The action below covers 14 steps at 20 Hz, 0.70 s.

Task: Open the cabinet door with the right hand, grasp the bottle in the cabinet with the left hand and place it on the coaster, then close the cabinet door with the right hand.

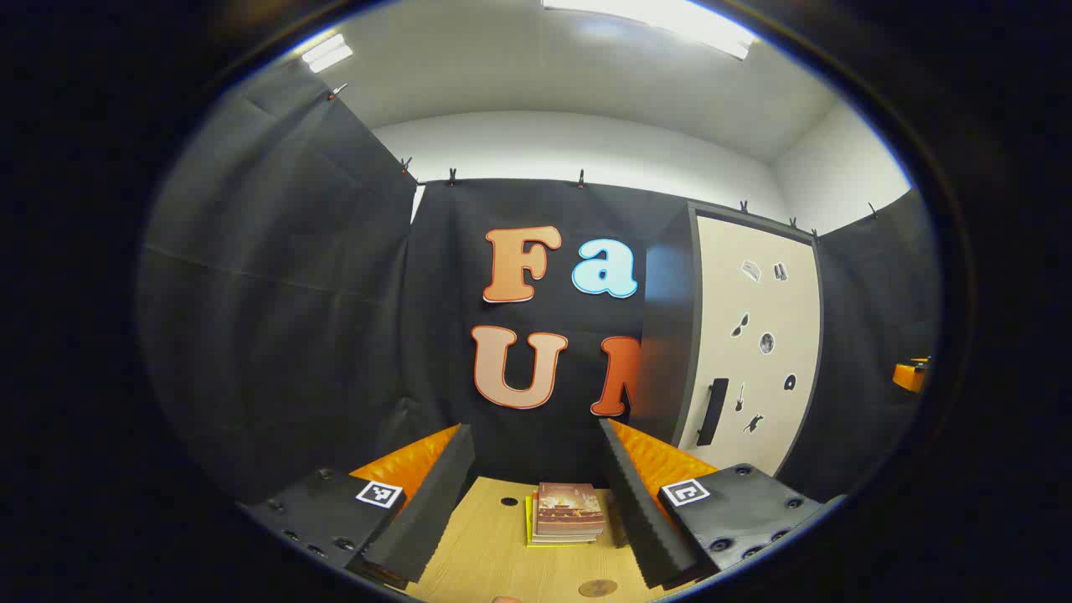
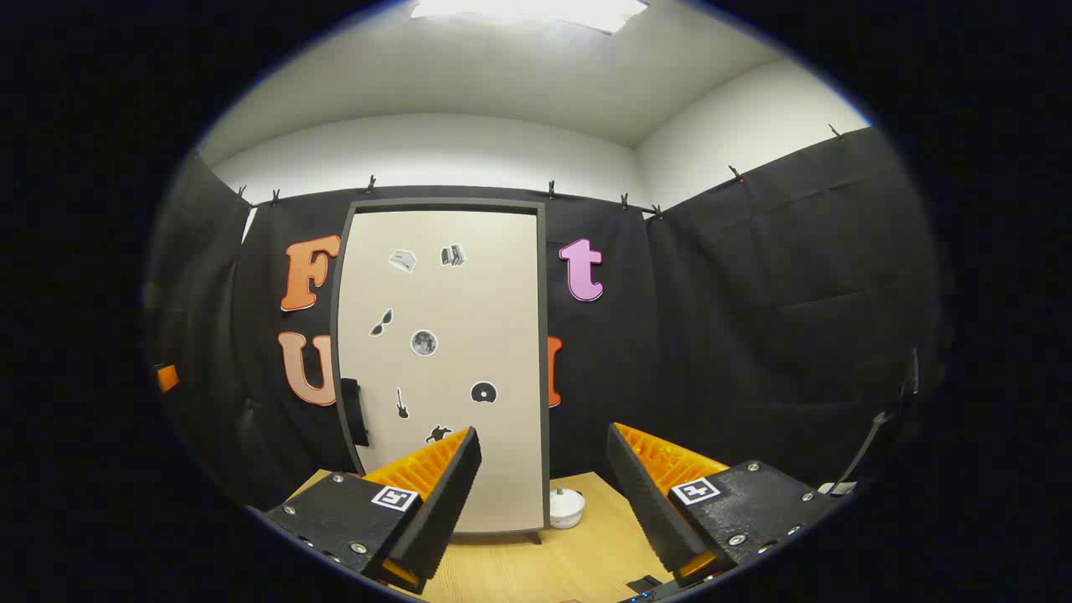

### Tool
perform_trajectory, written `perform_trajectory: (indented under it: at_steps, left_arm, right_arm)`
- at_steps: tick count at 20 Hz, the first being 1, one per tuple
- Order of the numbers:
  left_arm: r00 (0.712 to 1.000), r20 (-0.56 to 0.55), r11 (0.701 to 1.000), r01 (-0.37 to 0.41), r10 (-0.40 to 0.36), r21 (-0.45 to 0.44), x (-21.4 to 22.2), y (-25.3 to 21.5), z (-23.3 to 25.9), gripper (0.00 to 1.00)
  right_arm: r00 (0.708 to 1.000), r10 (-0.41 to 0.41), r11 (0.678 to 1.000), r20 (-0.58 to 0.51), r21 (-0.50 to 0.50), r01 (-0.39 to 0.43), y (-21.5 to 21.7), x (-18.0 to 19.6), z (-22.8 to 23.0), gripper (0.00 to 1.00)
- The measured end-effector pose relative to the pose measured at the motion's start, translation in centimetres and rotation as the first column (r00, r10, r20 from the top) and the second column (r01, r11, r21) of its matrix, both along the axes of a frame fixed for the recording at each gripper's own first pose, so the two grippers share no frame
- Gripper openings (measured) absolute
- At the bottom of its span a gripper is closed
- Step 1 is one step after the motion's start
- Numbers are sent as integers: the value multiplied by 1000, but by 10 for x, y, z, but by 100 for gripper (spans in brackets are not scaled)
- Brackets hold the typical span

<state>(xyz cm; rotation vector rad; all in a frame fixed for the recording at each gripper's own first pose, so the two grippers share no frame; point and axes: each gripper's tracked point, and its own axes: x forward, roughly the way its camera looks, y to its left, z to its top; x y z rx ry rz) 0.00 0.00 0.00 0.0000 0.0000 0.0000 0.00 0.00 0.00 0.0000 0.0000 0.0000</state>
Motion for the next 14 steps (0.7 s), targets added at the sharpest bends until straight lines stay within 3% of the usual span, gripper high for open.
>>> perform_trajectory:
  at_steps: [2, 3, 5, 6, 7, 9, 10, 14]
  left_arm:
    - [1000, 0, 1000, -4, 4, -9, -7, -8, 0, 96]
    - [1000, -4, 1000, -5, 5, -12, -10, -10, -1, 98]
    - [1000, -10, 1000, -17, 17, -2, -13, -8, 0, 100]
    - [1000, -8, 1000, -27, 27, 11, -14, -6, 2, 93]
    - [999, 1, 999, -35, 35, 23, -16, -4, 4, 96]
    - [999, 8, 998, -54, 53, 39, -19, -1, 5, 93]
    - [998, 10, 997, -63, 62, 43, -21, -1, 6, 100]
    - [996, 21, 994, -90, 89, 57, -27, 3, 10, 96]
  right_arm:
    - [1000, 27, 1000, -8, -9, -27, 4, 1, -3, 87]
    - [999, 45, 999, -13, -10, -45, 7, 1, -5, 94]
    - [998, 65, 998, -20, -8, -65, 10, -3, -6, 94]
    - [997, 69, 998, -19, -8, -69, 10, -5, -5, 94]
    - [997, 71, 997, -17, -9, -72, 9, -5, -5, 94]
    - [997, 79, 997, -18, -13, -80, 9, -5, -4, 94]
    - [996, 85, 996, -21, -15, -85, 10, -5, -4, 94]
    - [992, 120, 993, -24, -13, -120, 19, -2, -2, 94]
